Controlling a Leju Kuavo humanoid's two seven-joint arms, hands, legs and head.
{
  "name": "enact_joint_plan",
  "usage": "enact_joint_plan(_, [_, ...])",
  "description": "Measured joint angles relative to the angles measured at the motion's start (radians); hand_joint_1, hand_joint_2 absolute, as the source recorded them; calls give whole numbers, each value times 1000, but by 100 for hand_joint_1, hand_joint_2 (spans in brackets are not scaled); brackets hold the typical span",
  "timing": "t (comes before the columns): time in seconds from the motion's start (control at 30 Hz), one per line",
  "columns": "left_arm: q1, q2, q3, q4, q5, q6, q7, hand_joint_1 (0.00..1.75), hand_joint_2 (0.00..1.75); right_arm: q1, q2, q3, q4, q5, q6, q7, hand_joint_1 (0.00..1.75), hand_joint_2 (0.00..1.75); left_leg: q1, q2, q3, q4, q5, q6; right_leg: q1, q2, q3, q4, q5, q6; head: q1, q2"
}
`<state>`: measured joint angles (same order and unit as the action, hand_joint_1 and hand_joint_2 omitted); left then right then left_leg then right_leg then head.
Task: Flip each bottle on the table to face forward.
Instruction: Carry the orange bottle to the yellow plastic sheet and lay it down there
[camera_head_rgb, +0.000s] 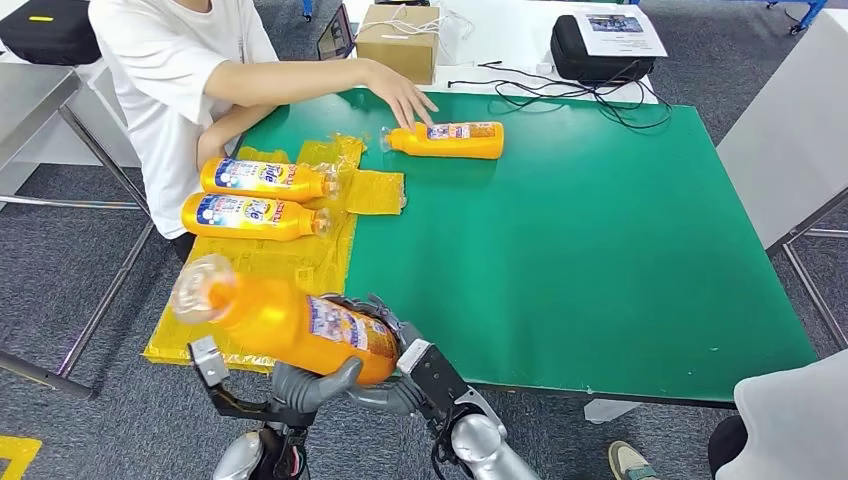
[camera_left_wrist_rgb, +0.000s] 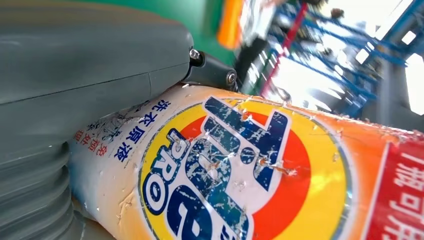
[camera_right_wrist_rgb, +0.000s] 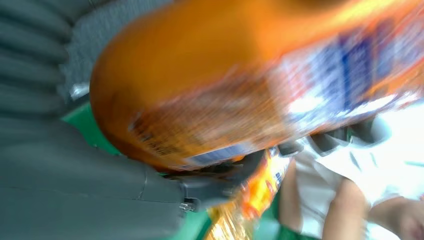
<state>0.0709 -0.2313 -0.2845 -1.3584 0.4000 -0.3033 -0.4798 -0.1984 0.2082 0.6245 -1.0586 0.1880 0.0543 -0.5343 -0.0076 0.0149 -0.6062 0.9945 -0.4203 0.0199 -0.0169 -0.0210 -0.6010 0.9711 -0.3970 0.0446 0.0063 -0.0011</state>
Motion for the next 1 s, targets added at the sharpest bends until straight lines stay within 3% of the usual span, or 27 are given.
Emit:
enact_joint_plan(0.2, [-50,-2,12,0,-94,173,-25,175,175,58,-4,-7,-99,9,-93,-63,0,0,0,-1,-1,0,0,0,0,0,0,0,0,0,0,0])
enact_joint_plan(0.27, [-63,-4,21,1,-158,281,-48,175,175,74,3,-25,-114,-29,-135,-87,0,0,0,0,-1,0,0,0,0,0,0,0,0,0,0,0])
enact_joint_plan(0.43, [-112,4,73,39,-415,670,-134,175,175,84,27,-123,-126,-199,-249,-126,0,0,0,0,-1,0,1,0,0,-1,0,0,0,0,0,0])
enact_joint_plan(0.57, [-149,18,135,96,-537,833,-143,175,175,82,49,-236,-112,-316,-361,-115,0,0,0,0,-1,0,1,0,0,0,0,0,1,0,0,0])
enact_joint_plan(0.73, [-178,36,189,152,-620,903,-145,175,175,82,63,-318,-86,-360,-392,-124,0,0,0,0,-1,0,1,0,0,-1,0,0,1,0,0,0])
enact_joint_plan(1.0, [-198,48,223,200,-632,908,-131,175,175,81,79,-366,-61,-374,-399,-128,0,0,0,0,-2,0,1,0,0,-1,-2,0,0,0,0,0])
